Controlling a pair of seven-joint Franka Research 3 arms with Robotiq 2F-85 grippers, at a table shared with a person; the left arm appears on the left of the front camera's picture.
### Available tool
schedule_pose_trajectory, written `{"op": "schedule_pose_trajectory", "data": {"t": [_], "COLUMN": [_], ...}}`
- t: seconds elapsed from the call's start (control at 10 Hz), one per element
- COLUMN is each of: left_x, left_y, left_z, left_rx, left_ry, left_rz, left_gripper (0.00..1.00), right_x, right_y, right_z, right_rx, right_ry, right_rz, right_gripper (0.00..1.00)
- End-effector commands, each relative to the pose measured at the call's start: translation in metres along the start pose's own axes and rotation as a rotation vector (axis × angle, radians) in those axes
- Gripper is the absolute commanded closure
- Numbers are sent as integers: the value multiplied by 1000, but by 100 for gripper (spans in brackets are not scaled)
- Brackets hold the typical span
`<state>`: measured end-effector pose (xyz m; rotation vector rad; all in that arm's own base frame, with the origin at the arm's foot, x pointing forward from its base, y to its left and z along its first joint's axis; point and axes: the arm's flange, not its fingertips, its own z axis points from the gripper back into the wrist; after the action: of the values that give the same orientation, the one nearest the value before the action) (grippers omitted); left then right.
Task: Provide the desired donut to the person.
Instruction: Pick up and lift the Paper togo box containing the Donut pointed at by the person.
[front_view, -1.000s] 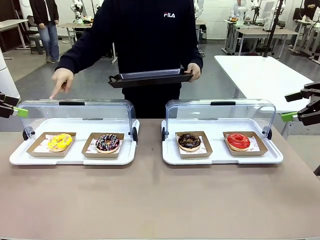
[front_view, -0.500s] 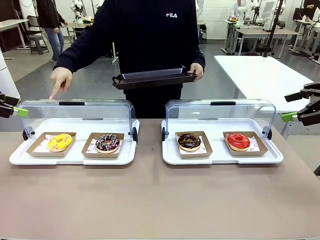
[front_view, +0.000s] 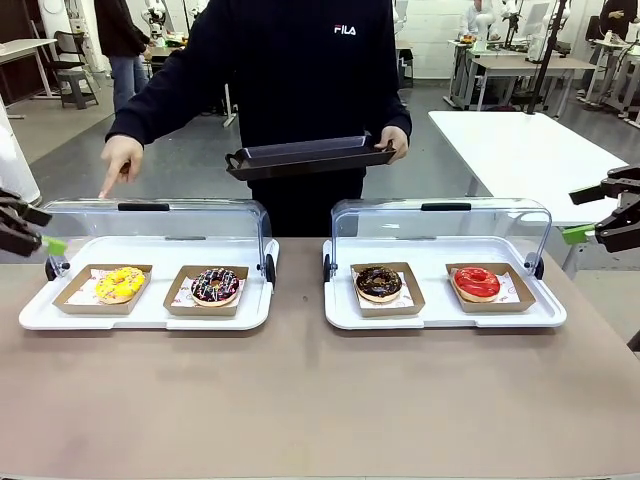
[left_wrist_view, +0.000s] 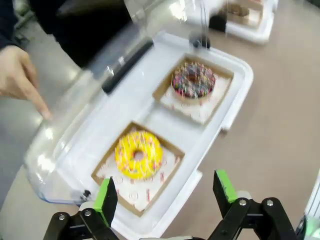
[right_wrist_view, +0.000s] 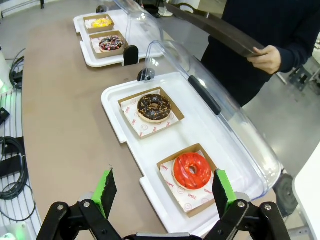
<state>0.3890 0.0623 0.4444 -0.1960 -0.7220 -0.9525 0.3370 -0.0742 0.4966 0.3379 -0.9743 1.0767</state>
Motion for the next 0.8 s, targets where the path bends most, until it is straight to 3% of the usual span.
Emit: {"op": "schedule_pose_trajectory", "data": {"t": [0.0, 0.5, 0.7], "left_x": [-15, -46, -49], "left_y": [29, 49, 43], "left_z": [-25, -69, -82], "left_rx": [21, -38, -59], "left_ry": [179, 403, 456], "left_rz": [-103, -455, -494], "left_gripper": [0, 0, 0], "right_x": [-1, -1, -1], "right_y": [-3, -3, -3], "right_z": [-3, -3, -3], "right_rx": [6, 6, 6], "right_ry": [-27, -27, -27], "right_rz": [12, 12, 12], "right_gripper": [0, 0, 0]}}
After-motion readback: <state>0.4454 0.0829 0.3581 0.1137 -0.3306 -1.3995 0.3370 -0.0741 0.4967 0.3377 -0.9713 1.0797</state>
